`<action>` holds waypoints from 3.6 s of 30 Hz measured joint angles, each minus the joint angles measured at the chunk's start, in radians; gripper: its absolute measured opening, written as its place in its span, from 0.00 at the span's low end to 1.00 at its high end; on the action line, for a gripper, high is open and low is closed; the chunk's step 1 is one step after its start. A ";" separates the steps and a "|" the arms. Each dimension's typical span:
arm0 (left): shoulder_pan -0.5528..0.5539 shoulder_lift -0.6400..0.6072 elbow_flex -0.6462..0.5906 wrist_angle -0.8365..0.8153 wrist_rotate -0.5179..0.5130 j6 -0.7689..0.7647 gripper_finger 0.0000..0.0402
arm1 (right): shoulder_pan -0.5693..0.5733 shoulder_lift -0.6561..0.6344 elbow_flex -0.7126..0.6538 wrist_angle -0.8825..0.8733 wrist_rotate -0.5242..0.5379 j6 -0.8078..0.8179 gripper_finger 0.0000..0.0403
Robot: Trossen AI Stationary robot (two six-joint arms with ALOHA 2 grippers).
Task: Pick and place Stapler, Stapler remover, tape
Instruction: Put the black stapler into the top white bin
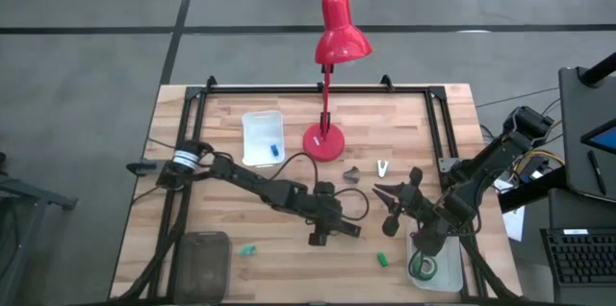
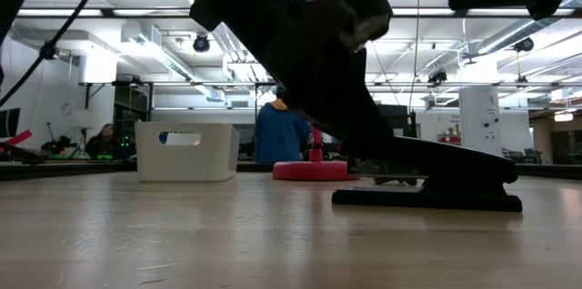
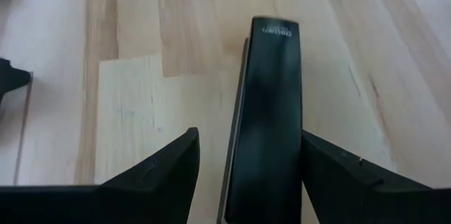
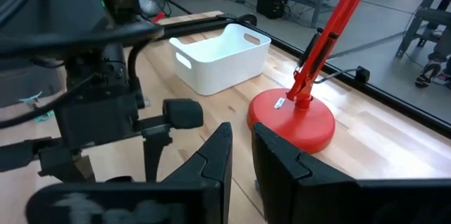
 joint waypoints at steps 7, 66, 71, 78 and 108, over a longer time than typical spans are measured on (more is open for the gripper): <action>0.009 0.001 -0.002 -0.003 0.000 0.006 0.57 | -0.001 0.000 -0.004 0.003 0.000 0.000 0.13; 0.087 -0.674 -0.537 -0.362 -1.014 -0.632 0.34 | -0.001 0.000 -0.020 0.022 -0.003 0.000 0.13; 0.149 -0.762 -0.674 -0.325 -1.004 -0.749 0.35 | -0.001 0.000 -0.020 0.028 0.002 -0.003 0.13; 0.244 -0.790 -0.804 -0.135 -0.888 -0.730 0.35 | -0.001 0.000 -0.020 0.029 0.003 -0.003 0.13; 0.347 -0.786 -0.862 -0.111 -0.618 -0.786 0.37 | 0.000 0.000 -0.031 0.033 0.005 0.000 0.13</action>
